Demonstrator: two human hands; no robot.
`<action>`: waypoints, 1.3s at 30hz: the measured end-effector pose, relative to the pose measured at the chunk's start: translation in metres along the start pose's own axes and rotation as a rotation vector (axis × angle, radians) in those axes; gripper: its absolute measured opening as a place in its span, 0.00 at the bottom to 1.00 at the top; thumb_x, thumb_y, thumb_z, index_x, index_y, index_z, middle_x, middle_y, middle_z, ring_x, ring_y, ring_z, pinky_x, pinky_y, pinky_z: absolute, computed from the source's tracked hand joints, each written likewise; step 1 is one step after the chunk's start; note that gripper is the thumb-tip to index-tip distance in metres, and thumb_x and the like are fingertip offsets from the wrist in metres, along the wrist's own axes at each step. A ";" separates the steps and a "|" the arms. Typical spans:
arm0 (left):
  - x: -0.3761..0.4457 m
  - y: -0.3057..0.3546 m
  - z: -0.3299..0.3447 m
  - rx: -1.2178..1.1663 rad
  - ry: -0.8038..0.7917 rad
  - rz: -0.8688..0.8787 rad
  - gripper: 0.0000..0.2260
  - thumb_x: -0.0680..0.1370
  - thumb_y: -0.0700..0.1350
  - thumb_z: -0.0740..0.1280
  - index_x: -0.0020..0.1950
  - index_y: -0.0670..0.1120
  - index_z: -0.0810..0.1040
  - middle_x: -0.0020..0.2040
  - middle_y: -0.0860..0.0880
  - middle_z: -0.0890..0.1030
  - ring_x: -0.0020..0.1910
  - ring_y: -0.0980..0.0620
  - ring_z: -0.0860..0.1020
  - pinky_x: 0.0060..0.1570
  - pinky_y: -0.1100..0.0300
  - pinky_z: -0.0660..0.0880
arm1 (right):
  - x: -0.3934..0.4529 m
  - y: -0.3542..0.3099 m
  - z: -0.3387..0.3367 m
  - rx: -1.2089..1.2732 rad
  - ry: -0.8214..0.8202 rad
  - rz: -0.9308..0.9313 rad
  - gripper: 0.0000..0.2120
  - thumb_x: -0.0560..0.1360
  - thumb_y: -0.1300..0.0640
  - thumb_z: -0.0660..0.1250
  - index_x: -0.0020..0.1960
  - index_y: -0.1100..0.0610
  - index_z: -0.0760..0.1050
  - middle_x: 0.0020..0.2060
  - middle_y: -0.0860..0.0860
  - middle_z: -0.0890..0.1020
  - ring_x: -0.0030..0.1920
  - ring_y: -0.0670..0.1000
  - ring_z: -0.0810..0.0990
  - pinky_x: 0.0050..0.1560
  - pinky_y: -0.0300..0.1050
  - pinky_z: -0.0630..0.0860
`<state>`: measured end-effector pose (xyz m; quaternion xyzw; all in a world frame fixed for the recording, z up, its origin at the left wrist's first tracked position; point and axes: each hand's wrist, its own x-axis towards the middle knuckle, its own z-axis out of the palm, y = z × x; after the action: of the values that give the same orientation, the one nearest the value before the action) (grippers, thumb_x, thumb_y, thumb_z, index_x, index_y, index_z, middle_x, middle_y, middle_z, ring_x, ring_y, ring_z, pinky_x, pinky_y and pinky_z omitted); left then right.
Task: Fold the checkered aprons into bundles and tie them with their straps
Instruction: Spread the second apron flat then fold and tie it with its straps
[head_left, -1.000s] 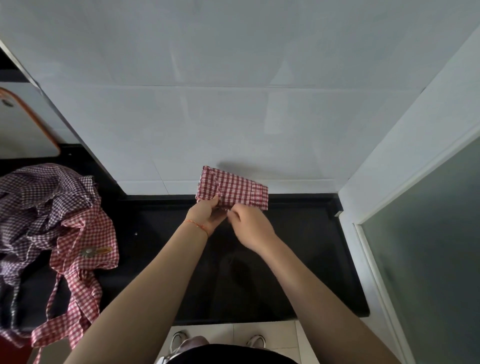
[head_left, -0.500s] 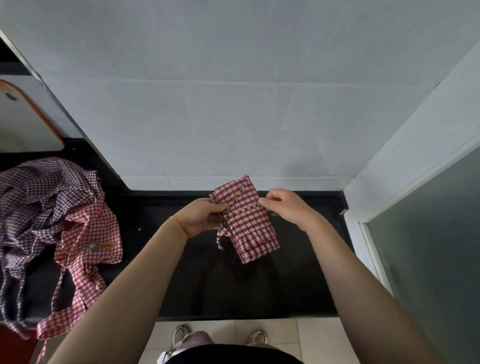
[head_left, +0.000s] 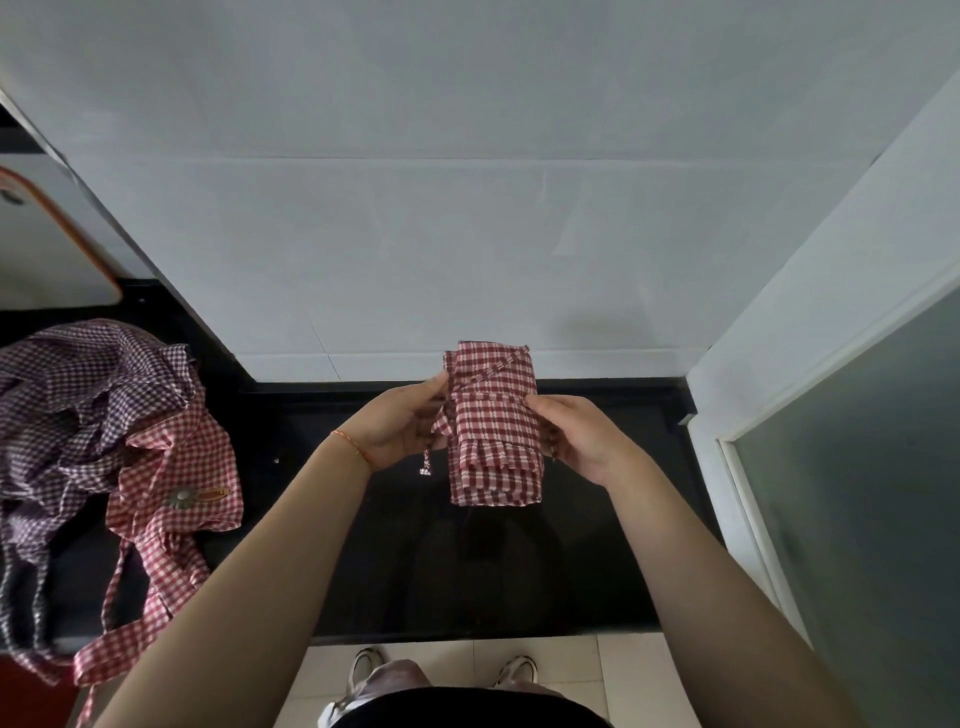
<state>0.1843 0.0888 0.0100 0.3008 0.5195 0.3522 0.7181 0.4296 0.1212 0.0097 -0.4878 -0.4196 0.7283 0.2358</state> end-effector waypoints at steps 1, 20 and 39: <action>-0.002 0.000 -0.003 0.008 -0.013 0.005 0.16 0.81 0.54 0.62 0.58 0.44 0.80 0.45 0.48 0.83 0.40 0.53 0.79 0.42 0.58 0.75 | 0.001 0.000 -0.003 0.022 0.008 -0.009 0.14 0.81 0.52 0.64 0.58 0.61 0.81 0.51 0.53 0.85 0.50 0.52 0.84 0.48 0.44 0.79; 0.003 -0.013 0.059 -0.494 0.246 0.012 0.10 0.85 0.41 0.54 0.58 0.46 0.75 0.52 0.42 0.78 0.45 0.50 0.76 0.45 0.58 0.76 | 0.011 0.011 0.036 0.654 0.006 0.063 0.17 0.83 0.55 0.61 0.67 0.64 0.74 0.56 0.58 0.84 0.56 0.55 0.83 0.59 0.49 0.79; -0.008 0.009 0.009 -0.174 -0.223 -0.085 0.41 0.72 0.74 0.58 0.71 0.43 0.72 0.68 0.41 0.77 0.66 0.41 0.77 0.69 0.41 0.66 | 0.003 0.003 0.008 0.271 -0.091 -0.048 0.11 0.81 0.58 0.62 0.58 0.62 0.79 0.51 0.54 0.84 0.55 0.52 0.82 0.62 0.45 0.75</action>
<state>0.1889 0.0870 0.0243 0.2528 0.4161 0.3296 0.8089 0.4216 0.1195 0.0071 -0.4079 -0.3389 0.7938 0.2976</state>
